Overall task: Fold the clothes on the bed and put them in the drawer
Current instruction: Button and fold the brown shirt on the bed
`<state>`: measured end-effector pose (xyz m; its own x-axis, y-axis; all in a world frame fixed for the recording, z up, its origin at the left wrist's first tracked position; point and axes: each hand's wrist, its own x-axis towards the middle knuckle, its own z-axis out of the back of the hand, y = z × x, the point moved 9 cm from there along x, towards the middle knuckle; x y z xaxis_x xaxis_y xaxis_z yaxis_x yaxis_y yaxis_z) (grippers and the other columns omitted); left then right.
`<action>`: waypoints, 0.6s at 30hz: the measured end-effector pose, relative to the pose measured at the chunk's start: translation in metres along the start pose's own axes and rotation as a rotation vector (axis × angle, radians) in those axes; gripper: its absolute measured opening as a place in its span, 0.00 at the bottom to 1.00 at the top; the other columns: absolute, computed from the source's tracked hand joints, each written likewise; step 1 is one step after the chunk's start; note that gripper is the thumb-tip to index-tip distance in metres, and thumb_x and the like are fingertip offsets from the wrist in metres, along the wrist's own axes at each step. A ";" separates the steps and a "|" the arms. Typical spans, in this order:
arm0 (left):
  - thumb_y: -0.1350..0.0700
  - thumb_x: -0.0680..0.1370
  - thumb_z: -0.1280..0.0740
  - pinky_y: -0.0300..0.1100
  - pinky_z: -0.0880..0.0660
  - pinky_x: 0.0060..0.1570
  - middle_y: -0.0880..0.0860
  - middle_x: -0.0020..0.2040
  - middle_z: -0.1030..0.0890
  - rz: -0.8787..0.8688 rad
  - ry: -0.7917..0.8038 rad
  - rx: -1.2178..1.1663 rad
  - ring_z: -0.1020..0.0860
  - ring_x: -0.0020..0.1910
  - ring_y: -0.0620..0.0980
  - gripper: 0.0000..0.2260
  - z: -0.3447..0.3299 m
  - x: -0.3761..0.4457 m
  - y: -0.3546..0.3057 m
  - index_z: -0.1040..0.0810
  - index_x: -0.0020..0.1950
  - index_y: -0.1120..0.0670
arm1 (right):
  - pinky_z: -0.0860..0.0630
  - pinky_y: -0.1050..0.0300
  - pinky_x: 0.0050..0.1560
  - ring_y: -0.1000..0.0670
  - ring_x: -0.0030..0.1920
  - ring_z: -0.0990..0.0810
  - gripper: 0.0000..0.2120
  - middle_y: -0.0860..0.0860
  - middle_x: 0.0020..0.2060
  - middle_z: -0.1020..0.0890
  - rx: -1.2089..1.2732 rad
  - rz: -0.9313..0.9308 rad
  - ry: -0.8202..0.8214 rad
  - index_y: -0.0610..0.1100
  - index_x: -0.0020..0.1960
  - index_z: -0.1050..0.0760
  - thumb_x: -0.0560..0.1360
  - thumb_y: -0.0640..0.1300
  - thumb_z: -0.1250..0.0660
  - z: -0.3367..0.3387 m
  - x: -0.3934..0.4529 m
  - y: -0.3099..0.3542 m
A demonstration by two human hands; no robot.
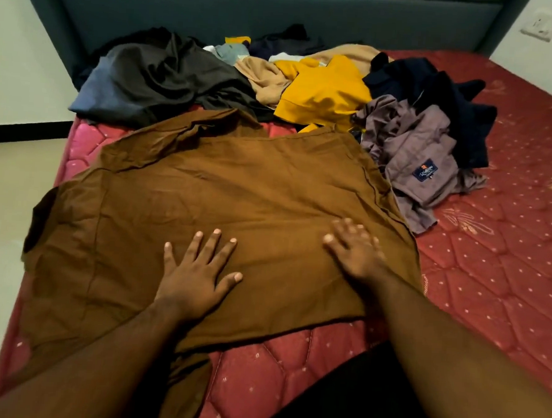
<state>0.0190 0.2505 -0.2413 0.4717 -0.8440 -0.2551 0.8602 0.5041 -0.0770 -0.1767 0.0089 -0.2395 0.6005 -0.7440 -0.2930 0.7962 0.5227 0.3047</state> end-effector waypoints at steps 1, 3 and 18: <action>0.26 0.72 0.64 0.71 0.53 0.69 0.46 0.80 0.51 0.002 -0.017 0.034 0.52 0.79 0.52 0.35 0.004 0.003 -0.001 0.55 0.77 0.36 | 0.55 0.44 0.77 0.47 0.78 0.51 0.38 0.54 0.78 0.50 0.063 -0.112 -0.029 0.55 0.79 0.49 0.74 0.72 0.56 0.014 0.012 -0.037; 0.27 0.74 0.59 0.71 0.48 0.68 0.48 0.76 0.39 -0.038 -0.048 0.082 0.40 0.74 0.53 0.33 0.027 0.022 -0.008 0.43 0.75 0.39 | 0.53 0.42 0.76 0.43 0.78 0.50 0.38 0.50 0.79 0.50 0.023 -0.219 -0.054 0.52 0.79 0.49 0.76 0.71 0.54 0.033 0.023 -0.080; 0.28 0.76 0.58 0.67 0.59 0.71 0.42 0.80 0.60 -0.028 -0.083 0.023 0.58 0.79 0.54 0.31 0.015 0.060 0.000 0.61 0.77 0.35 | 0.62 0.29 0.71 0.46 0.78 0.57 0.32 0.52 0.79 0.51 -0.273 -0.310 -0.176 0.50 0.79 0.49 0.79 0.63 0.52 0.045 0.029 -0.066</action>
<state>0.0496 0.1974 -0.2423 0.4608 -0.8705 -0.1727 0.8771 0.4764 -0.0609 -0.2153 -0.0658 -0.2271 0.3272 -0.9300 -0.1675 0.9412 0.3366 -0.0303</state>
